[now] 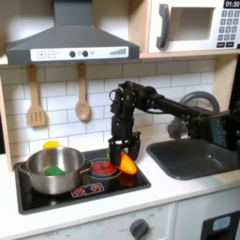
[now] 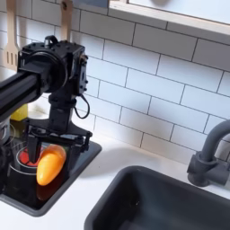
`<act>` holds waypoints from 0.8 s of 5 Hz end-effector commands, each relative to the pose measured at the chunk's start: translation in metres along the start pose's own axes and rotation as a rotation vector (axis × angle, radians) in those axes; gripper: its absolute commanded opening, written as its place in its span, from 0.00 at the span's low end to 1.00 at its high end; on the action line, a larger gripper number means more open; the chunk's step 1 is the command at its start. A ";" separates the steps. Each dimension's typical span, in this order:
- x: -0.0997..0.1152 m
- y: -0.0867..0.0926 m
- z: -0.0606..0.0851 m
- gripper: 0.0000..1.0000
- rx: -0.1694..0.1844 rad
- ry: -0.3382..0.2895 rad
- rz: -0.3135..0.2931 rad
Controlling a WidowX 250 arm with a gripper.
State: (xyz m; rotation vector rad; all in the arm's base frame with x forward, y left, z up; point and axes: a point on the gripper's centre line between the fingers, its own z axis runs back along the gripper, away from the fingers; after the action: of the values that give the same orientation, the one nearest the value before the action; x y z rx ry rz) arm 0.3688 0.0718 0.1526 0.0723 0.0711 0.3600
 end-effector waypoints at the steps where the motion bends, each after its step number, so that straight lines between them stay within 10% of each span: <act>1: -0.003 0.003 -0.006 1.00 0.018 0.003 -0.023; 2: -0.003 0.003 -0.011 0.17 0.018 0.009 -0.031; 4: 0.000 0.002 -0.009 0.00 0.011 -0.002 -0.034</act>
State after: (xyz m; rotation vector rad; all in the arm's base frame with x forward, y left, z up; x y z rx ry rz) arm 0.3654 0.0743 0.1417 0.0861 0.0831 0.3223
